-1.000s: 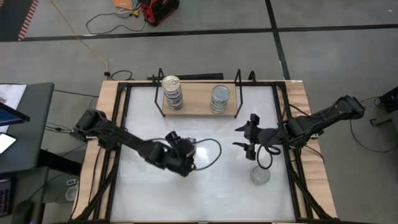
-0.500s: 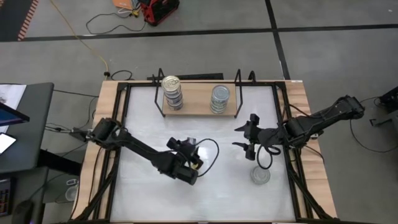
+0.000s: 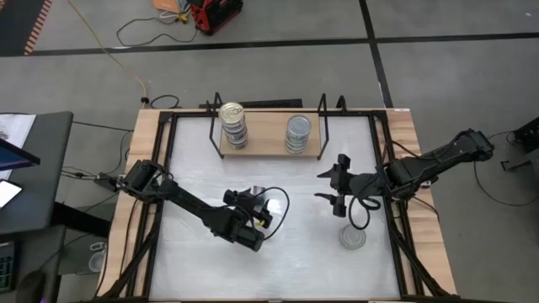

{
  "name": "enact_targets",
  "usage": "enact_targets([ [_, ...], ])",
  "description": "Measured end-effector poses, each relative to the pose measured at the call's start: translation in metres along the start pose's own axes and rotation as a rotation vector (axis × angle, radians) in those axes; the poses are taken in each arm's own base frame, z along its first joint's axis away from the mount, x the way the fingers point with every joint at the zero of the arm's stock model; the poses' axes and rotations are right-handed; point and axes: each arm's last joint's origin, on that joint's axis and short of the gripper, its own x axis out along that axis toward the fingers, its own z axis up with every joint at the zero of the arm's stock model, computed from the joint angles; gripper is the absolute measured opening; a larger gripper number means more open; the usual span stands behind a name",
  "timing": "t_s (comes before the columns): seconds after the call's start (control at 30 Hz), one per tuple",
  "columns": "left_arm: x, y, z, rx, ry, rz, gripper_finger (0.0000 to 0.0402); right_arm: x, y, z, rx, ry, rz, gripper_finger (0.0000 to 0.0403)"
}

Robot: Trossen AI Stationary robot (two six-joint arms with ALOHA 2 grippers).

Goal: Stack canned seafood by type on shelf
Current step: Stack the blue pink tuna can on top of the blue pink tuna can on the shelf

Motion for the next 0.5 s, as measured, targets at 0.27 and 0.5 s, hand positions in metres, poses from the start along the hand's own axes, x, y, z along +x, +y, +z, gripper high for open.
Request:
enact_targets([
  [0.27,0.013,0.014,-0.014,0.02,0.091,0.007,0.0349,0.0,0.0,0.002,0.001,-0.021,0.004,0.0292],
  [0.5,0.023,0.025,-0.021,0.11,0.153,0.024,0.0348,0.0,0.001,0.003,-0.003,-0.025,0.005,0.0292],
])
